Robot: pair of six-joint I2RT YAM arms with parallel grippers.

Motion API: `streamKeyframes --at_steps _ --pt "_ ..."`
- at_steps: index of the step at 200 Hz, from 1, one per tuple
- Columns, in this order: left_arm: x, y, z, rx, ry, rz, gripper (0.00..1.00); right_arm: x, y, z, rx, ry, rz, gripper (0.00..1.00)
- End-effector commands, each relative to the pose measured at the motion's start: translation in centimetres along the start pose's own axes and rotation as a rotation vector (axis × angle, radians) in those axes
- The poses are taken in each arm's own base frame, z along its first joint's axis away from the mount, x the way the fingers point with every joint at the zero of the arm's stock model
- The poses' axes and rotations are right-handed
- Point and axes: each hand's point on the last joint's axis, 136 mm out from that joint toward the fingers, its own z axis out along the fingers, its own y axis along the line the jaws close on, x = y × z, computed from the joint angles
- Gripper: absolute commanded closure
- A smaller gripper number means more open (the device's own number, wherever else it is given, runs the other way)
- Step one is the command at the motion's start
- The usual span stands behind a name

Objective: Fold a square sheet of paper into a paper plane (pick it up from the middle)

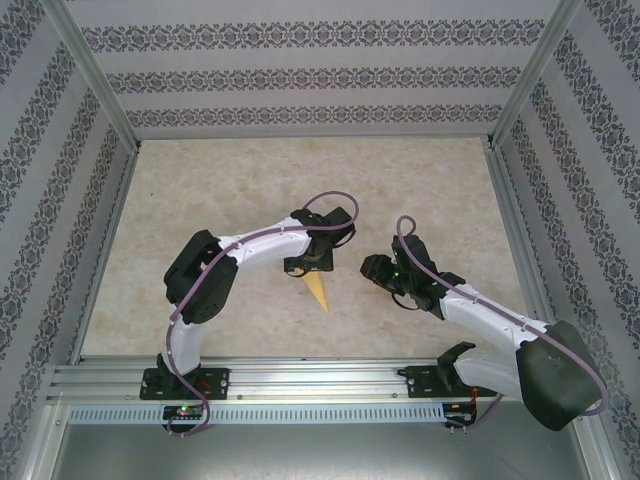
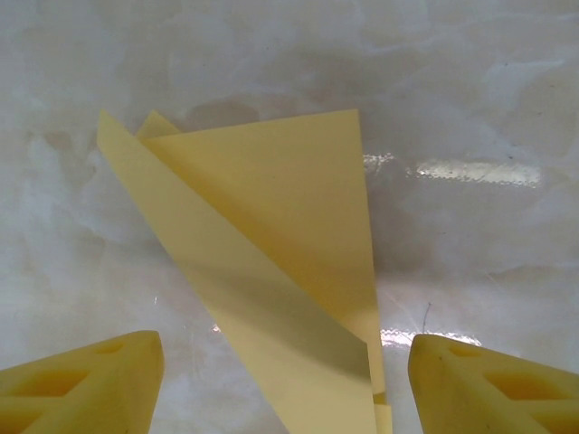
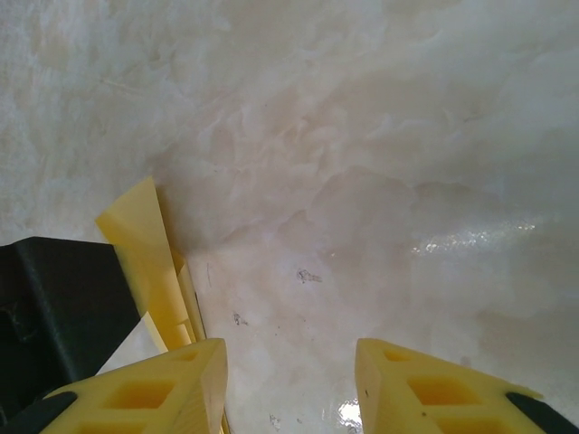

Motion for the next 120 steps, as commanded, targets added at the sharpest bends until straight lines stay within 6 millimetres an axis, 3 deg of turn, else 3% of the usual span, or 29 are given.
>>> streamKeyframes --at_steps 1,120 --pt "0.1 0.3 -0.3 -0.047 0.008 -0.004 0.31 0.3 0.1 0.1 -0.015 0.003 -0.001 0.58" --pt "0.1 1.4 -1.4 -0.034 -0.024 0.018 0.58 1.0 1.7 1.2 -0.027 0.037 -0.027 0.56"
